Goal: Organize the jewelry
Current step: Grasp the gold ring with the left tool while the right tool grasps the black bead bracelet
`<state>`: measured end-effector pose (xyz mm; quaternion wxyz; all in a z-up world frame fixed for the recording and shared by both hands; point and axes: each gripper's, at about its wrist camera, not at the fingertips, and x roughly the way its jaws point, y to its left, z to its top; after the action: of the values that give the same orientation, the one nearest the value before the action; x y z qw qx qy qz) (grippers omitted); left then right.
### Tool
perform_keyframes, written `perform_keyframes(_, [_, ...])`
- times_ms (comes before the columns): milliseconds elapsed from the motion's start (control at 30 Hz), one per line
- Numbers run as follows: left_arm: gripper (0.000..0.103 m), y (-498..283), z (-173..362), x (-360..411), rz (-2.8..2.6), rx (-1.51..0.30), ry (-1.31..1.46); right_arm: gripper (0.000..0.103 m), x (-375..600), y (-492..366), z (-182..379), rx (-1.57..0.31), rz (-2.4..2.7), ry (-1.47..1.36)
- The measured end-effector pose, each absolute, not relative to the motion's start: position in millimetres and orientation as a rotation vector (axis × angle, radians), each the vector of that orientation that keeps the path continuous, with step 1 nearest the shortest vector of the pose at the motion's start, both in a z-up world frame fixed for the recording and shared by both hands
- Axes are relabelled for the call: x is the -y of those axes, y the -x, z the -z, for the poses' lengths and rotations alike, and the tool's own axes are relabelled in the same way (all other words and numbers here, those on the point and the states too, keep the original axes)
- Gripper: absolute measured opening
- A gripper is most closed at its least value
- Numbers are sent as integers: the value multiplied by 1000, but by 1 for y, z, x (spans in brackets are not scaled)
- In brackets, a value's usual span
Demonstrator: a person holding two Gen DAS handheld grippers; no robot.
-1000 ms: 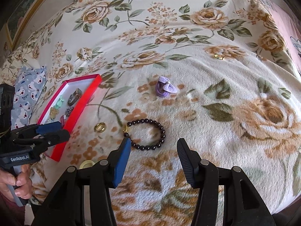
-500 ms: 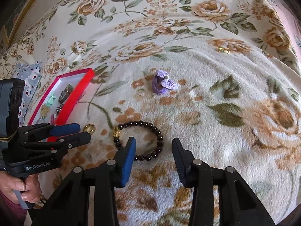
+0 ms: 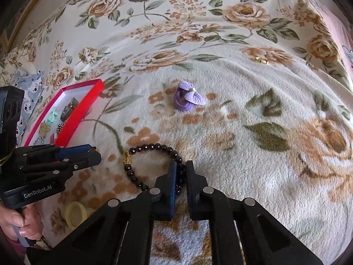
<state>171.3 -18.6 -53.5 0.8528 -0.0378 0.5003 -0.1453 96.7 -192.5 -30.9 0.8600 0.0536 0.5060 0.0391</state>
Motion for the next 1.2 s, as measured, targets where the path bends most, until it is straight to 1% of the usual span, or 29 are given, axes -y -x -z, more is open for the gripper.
perform_keyframes(467, [22,-125,11,-28,258,-976,149,7,164,-90,-18,-955,-163,-127])
perform_keyframes(733, [22,-92,-11,-64,198,-932,178,7,131,-92,-34,-925,-236,-111])
perform_keyframes(1200, [22,-50,-19,-135,50,-915,239,7,55,-106,-47,-912,-412,-82])
